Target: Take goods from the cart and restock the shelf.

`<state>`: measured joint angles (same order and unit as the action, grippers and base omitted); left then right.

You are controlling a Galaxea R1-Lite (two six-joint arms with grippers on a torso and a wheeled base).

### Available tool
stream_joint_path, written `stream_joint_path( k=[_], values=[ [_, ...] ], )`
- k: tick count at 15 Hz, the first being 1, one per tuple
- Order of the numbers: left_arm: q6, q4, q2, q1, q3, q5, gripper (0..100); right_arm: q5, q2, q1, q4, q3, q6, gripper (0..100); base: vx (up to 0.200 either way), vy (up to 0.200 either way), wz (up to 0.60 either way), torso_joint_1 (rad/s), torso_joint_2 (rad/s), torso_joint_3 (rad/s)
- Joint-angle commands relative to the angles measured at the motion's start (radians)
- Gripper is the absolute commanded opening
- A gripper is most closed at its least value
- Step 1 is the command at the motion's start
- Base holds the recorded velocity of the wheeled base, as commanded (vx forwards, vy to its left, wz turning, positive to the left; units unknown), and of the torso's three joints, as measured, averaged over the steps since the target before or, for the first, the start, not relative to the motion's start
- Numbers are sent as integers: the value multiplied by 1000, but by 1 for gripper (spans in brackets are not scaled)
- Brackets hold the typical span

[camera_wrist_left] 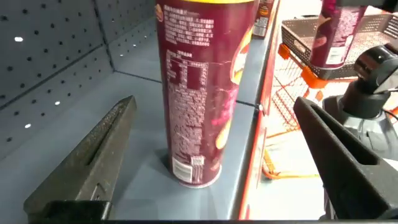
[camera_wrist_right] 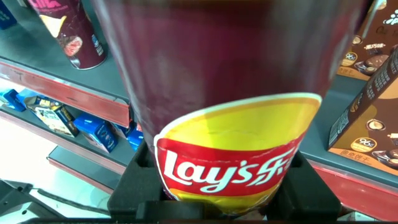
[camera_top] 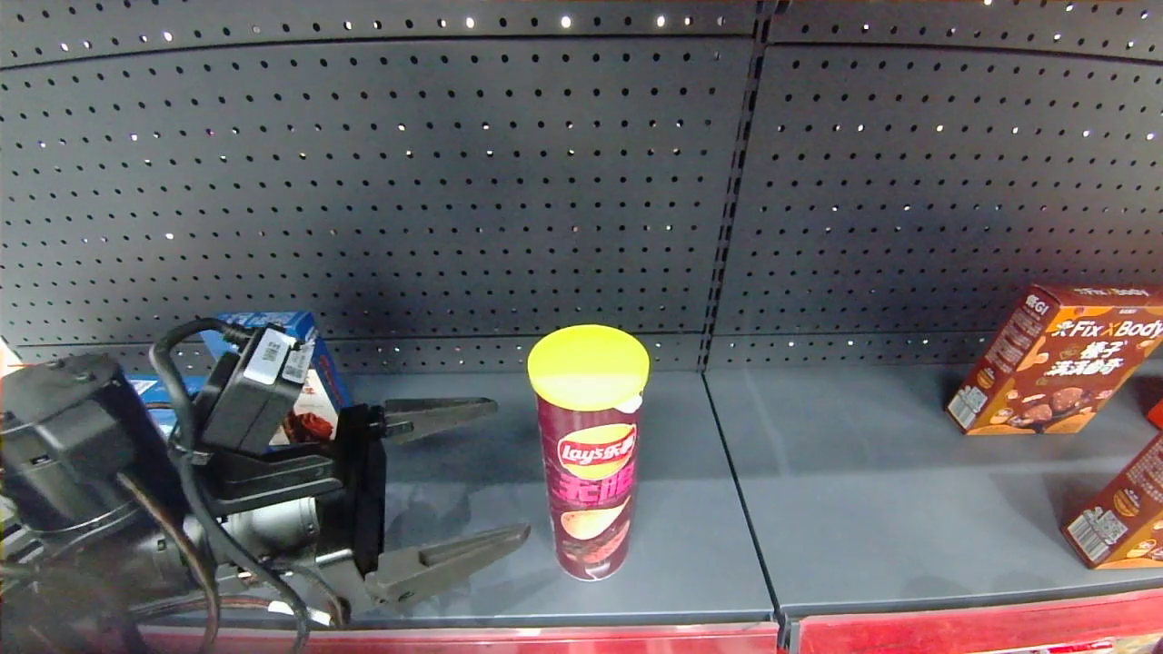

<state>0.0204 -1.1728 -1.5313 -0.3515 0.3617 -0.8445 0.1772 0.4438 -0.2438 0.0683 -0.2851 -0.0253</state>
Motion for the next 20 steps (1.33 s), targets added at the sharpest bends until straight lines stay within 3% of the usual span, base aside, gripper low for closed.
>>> stream_joint_path(
  k=[1, 4, 5, 10, 13, 14, 17, 19, 20],
  values=[
    [-2, 7, 106, 57, -67, 7, 100, -1, -1, 0, 1, 1, -1, 0, 0, 0, 0, 0, 0, 0],
    [-8, 10, 195, 95, -141, 15, 100, -1, -1, 1, -1, 3, -1, 0, 0, 0, 0, 0, 0, 0],
    [-13, 10, 229, 97, -161, 42, 100, -4, -2, 3, 1, -2, -1, 0, 0, 0, 0, 0, 0, 0],
    [-51, 31, 385, 101, -224, 323, 100, -5, -71, 20, -59, -11, 1, 0, 0, 0, 0, 0, 0, 0],
    [-43, 163, 556, 120, -316, 450, 100, -5, -129, 26, -128, -12, 1, 0, 0, 0, 0, 0, 0, 0],
    [-40, 199, 602, 132, -331, 475, 100, -7, -129, 28, -128, -12, 1, 0, 0, 0, 0, 0, 0, 0],
    [-47, 222, 680, 273, -362, 486, 100, -7, -122, 28, -127, -20, 1, 0, 0, 0, 0, 0, 0, 0],
    [-48, 274, 752, 316, -362, 489, 100, -8, -122, 28, -128, -28, 1, 0, 0, 0, 0, 0, 0, 0],
    [-48, 381, 861, 318, -362, 499, 100, -18, -122, 28, -128, -34, 1, 0, 0, 0, 0, 0, 0, 0]
  ],
)
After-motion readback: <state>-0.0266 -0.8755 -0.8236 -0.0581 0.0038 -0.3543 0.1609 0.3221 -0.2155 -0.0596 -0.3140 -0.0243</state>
